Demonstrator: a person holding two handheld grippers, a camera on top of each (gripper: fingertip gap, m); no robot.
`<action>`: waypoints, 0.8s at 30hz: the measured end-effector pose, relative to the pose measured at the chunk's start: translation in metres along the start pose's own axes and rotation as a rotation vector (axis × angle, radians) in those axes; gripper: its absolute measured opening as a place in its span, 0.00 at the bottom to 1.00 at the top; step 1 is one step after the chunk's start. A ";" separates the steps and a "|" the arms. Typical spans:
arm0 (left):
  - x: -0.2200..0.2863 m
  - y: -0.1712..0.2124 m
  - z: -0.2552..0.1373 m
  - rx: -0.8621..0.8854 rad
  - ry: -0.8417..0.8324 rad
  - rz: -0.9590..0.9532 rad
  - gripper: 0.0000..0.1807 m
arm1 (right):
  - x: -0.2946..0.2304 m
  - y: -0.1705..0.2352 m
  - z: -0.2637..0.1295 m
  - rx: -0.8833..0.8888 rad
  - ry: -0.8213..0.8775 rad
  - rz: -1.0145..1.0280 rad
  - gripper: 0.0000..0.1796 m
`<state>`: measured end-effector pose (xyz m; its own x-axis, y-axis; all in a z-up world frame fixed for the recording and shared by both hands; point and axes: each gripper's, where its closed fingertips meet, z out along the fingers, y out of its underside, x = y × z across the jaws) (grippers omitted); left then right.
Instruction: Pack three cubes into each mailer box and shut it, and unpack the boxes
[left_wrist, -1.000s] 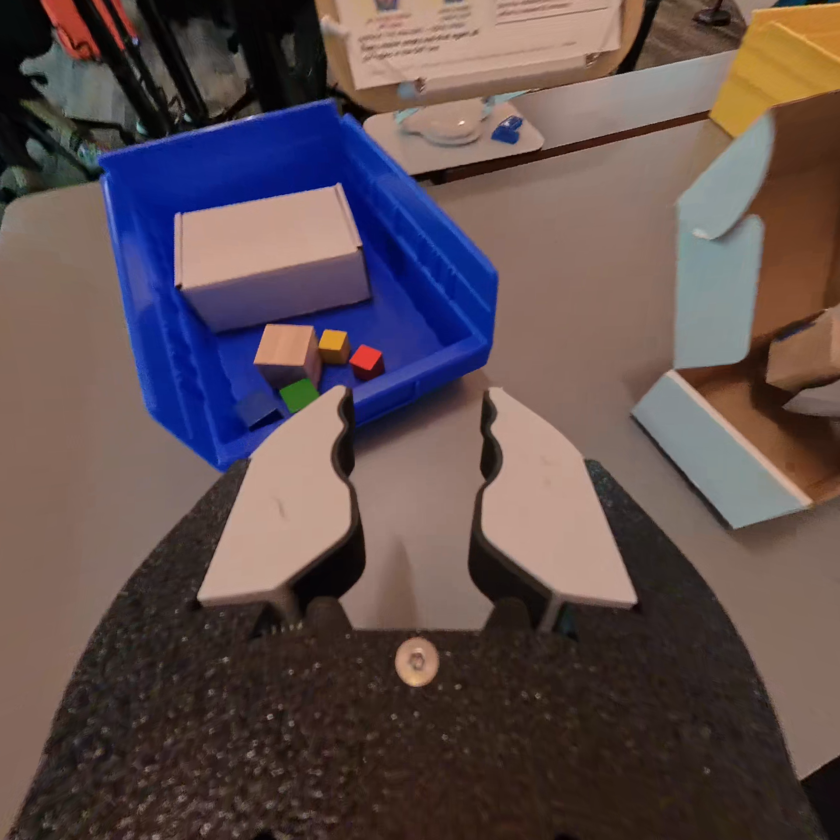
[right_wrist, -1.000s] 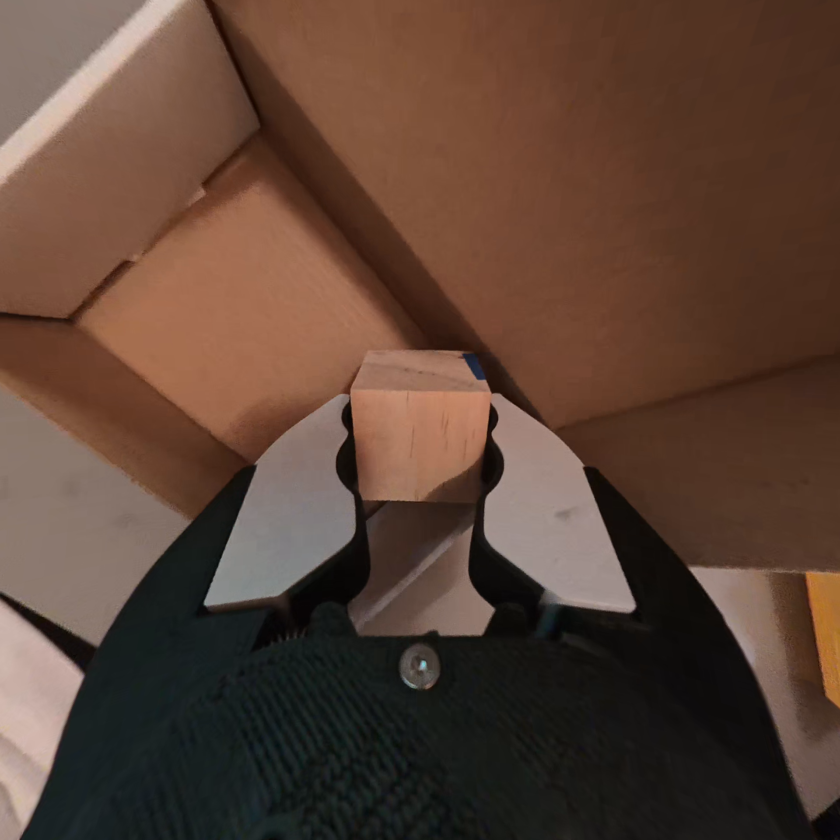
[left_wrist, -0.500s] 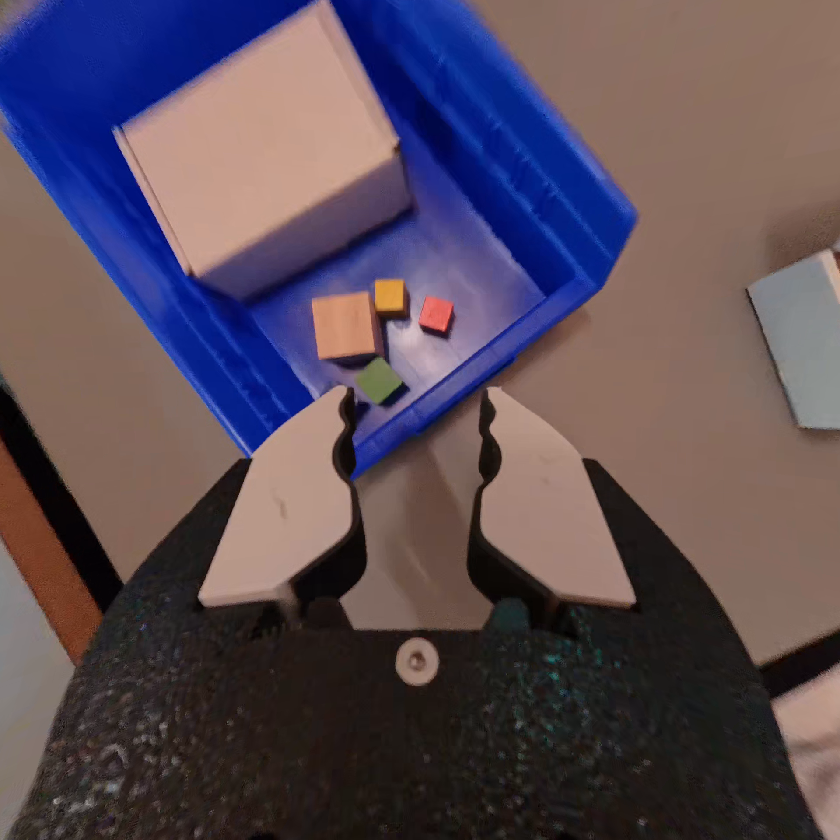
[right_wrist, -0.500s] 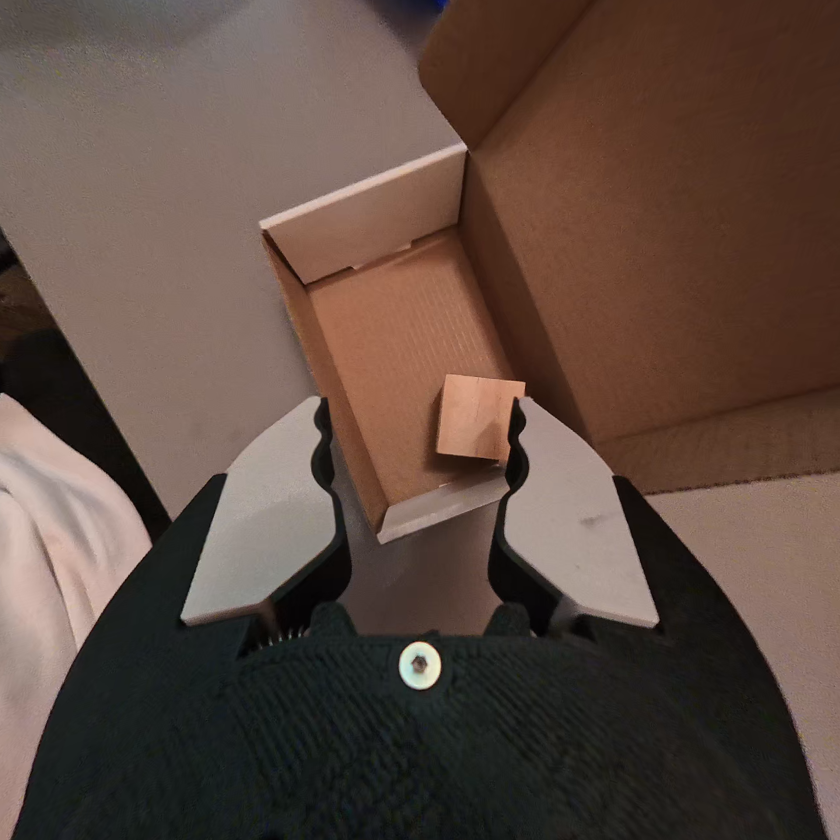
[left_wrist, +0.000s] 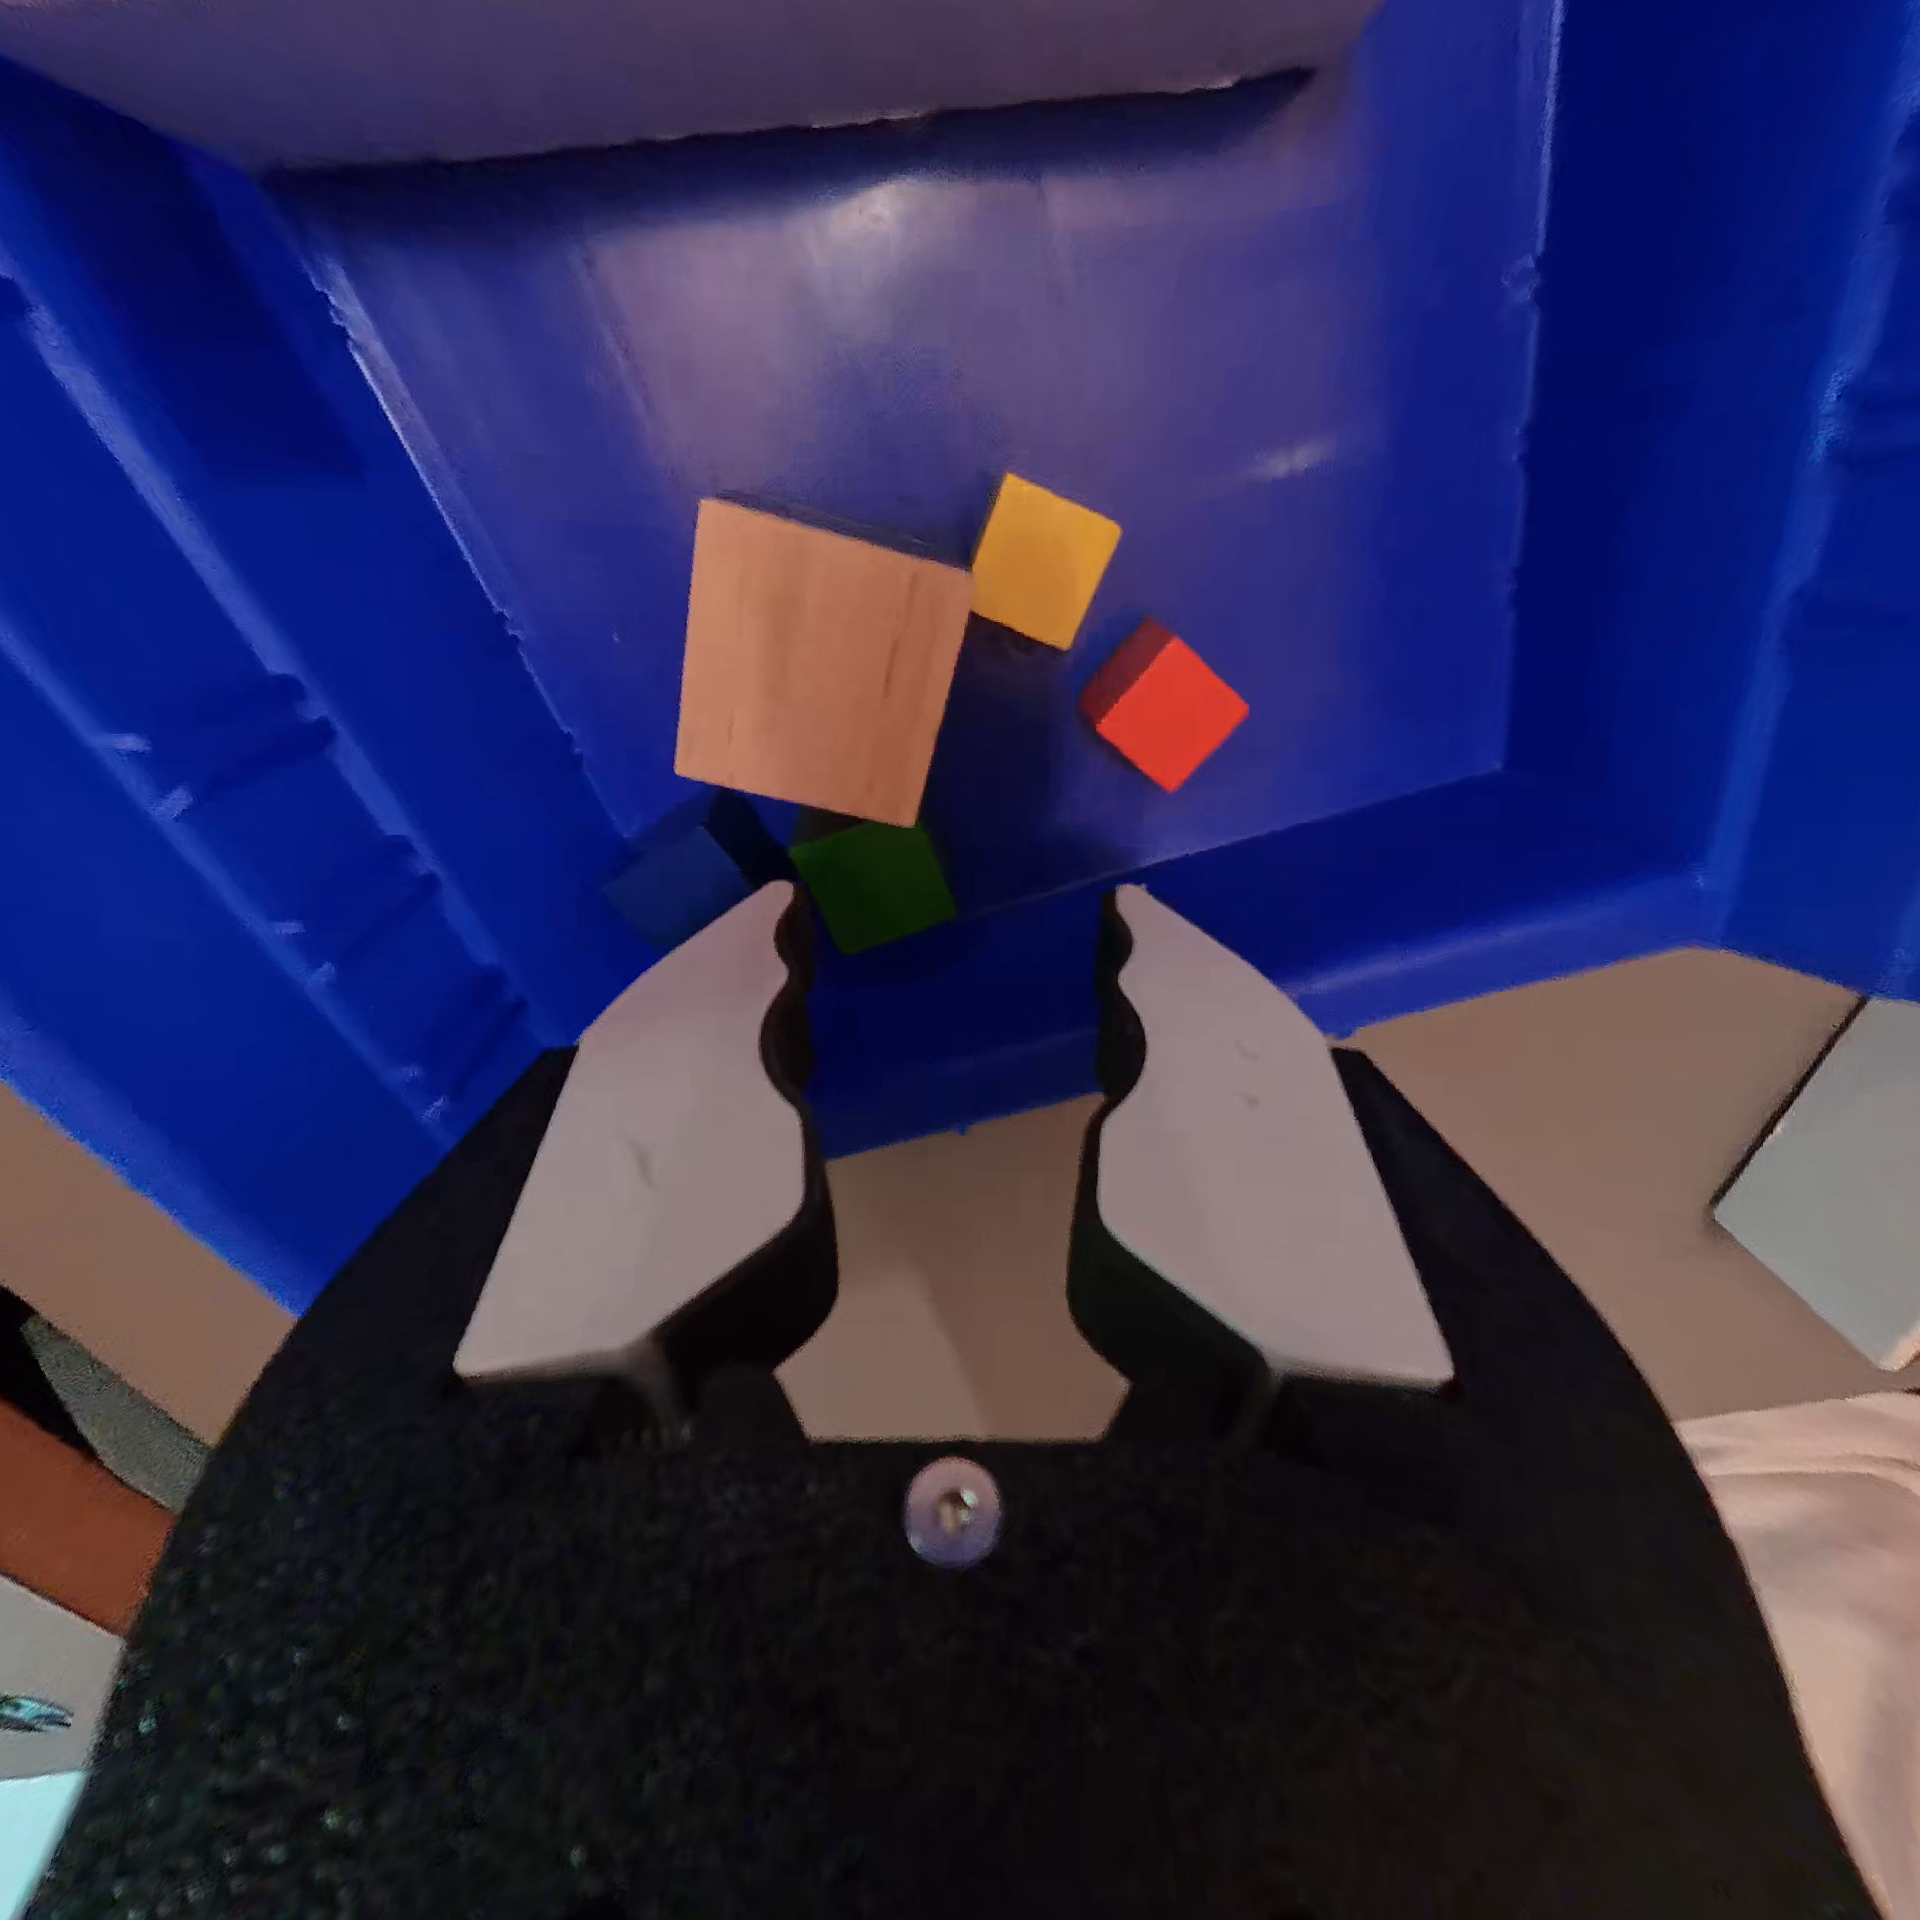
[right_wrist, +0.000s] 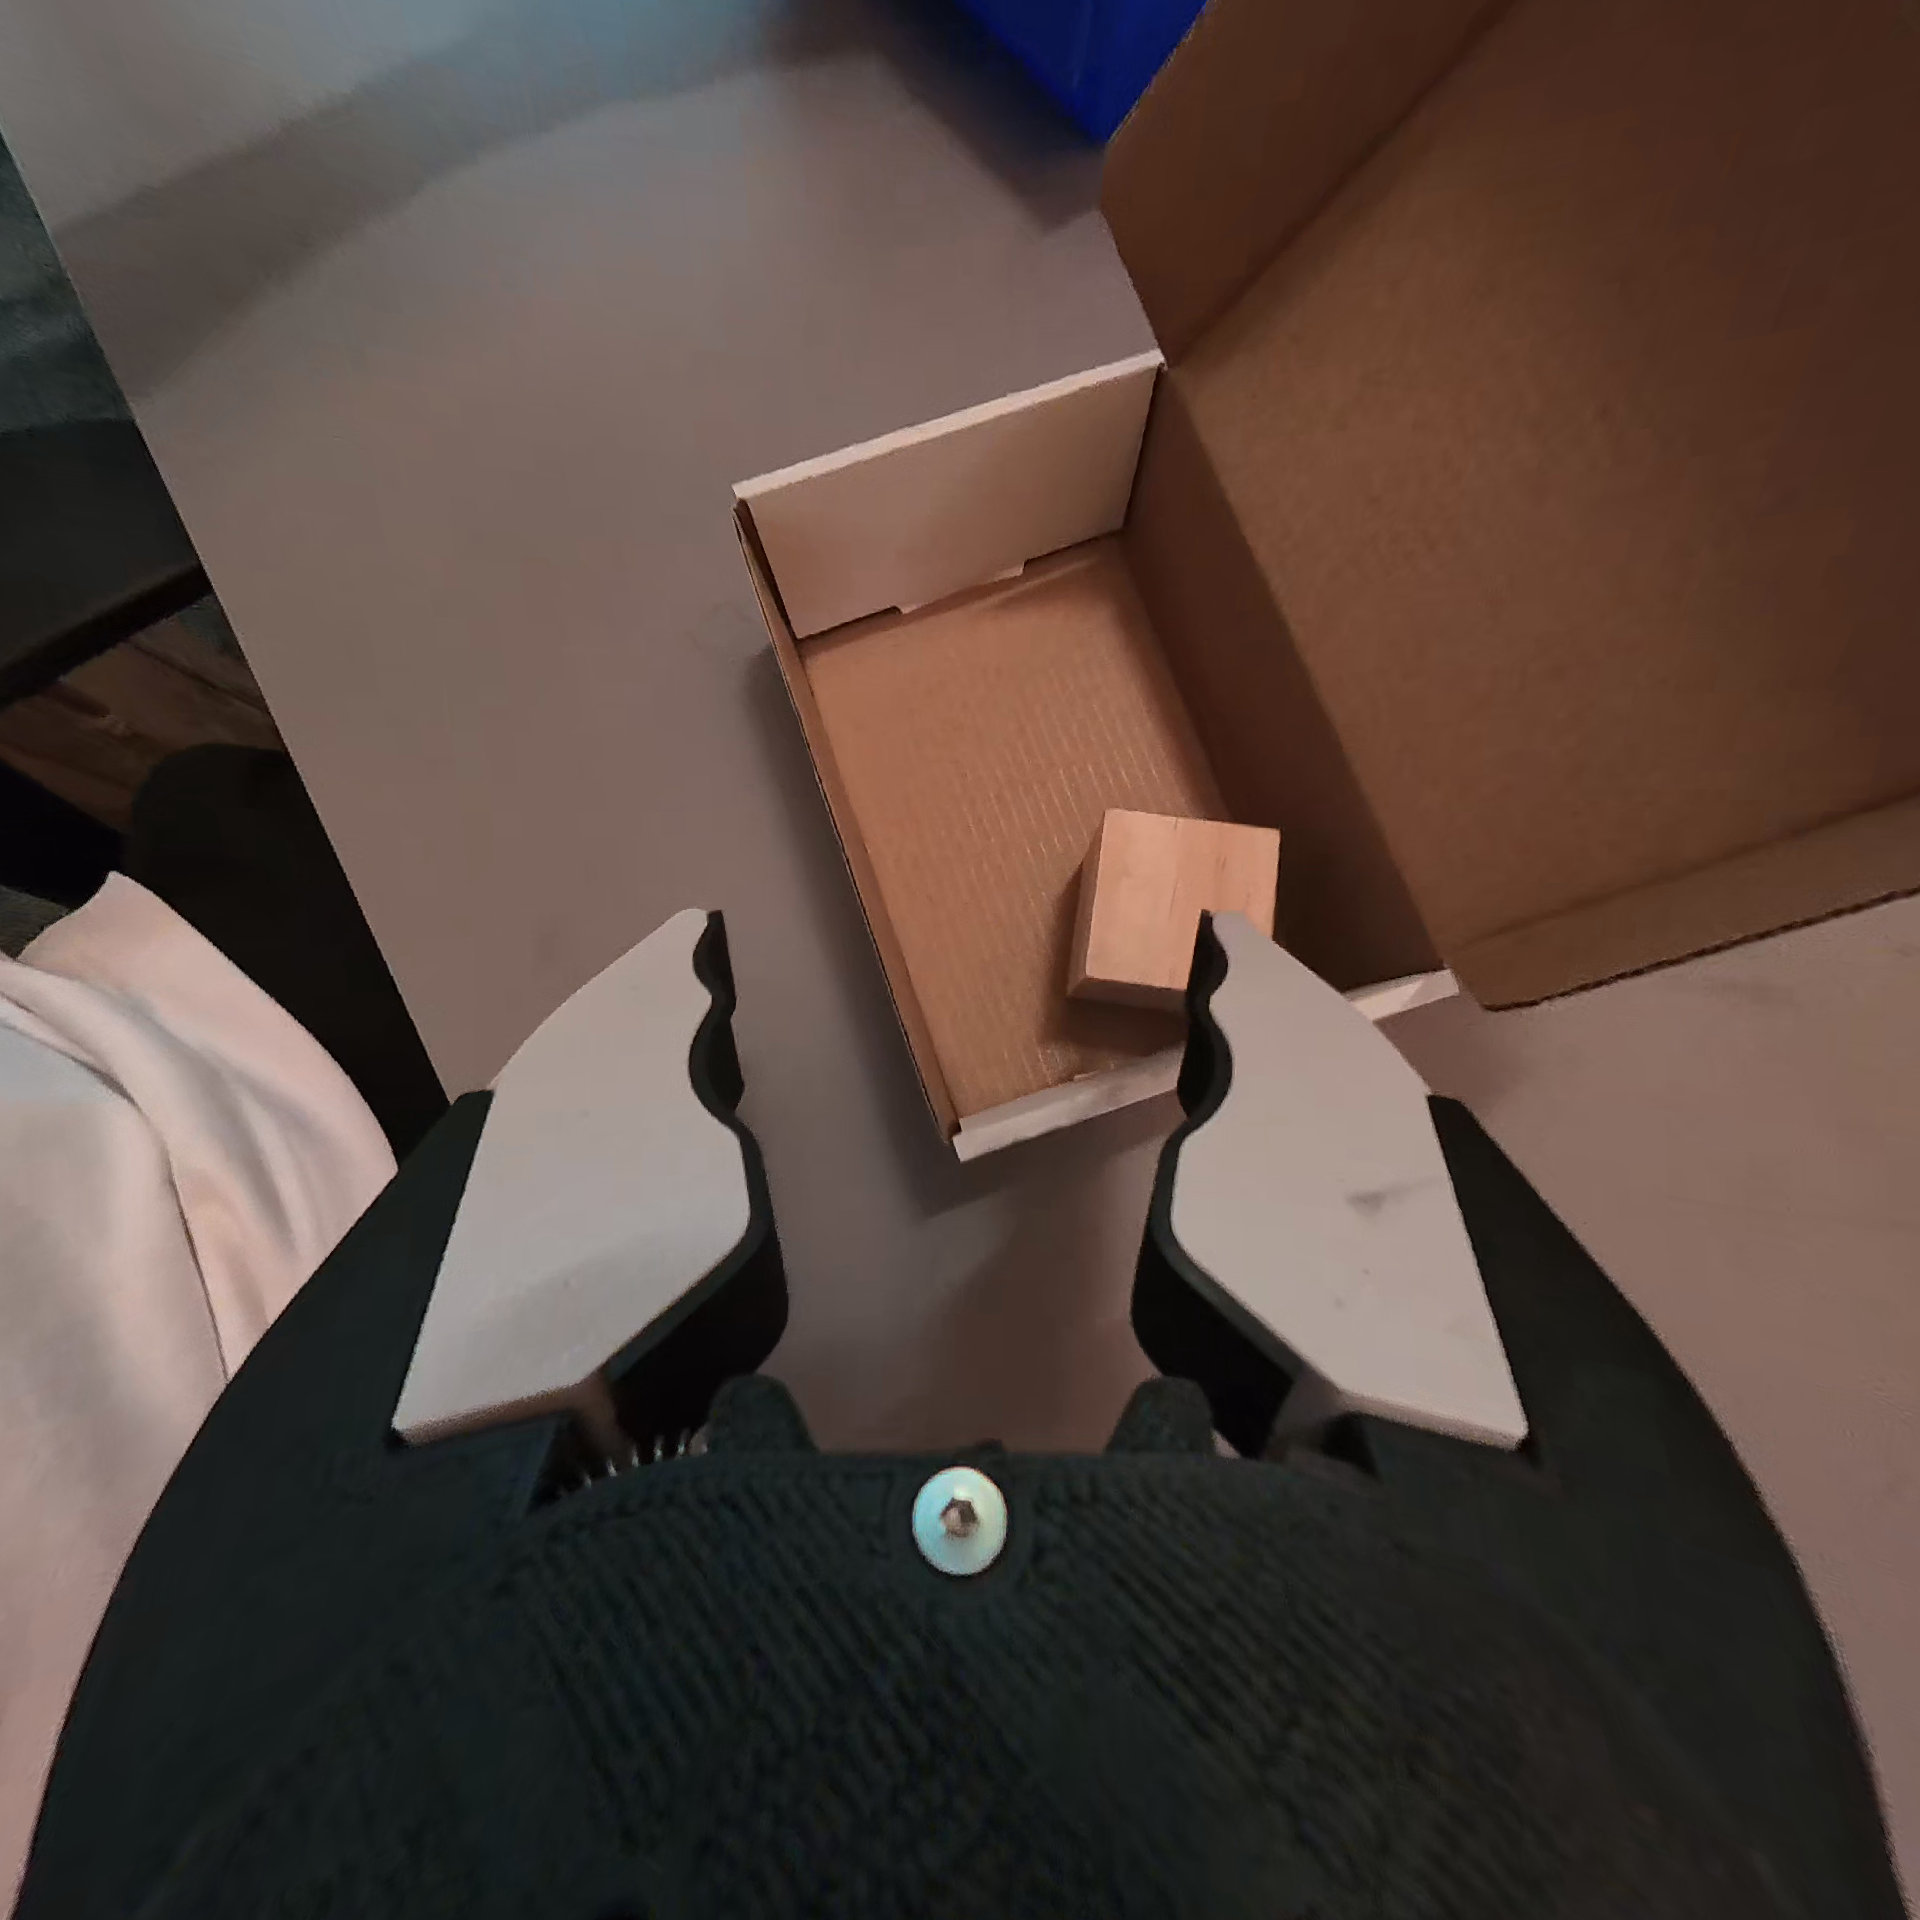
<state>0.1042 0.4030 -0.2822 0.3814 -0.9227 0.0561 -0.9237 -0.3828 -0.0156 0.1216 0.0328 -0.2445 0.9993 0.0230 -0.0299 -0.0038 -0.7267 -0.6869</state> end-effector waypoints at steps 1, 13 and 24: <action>0.001 -0.001 0.002 -0.009 -0.002 -0.014 0.28 | 0.000 0.002 0.000 0.002 -0.003 0.005 0.47; -0.015 0.000 0.010 -0.055 -0.175 -0.066 0.24 | 0.004 0.015 -0.001 0.025 0.009 0.033 0.47; -0.004 -0.005 0.017 -0.008 -0.111 -0.128 0.15 | 0.002 0.014 -0.008 0.043 0.019 0.006 0.47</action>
<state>0.1081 0.4076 -0.2994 0.4970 -0.8661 -0.0538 -0.8675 -0.4973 -0.0074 0.1238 0.0174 -0.2482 0.9998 0.0056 -0.0208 -0.0110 -0.6969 -0.7171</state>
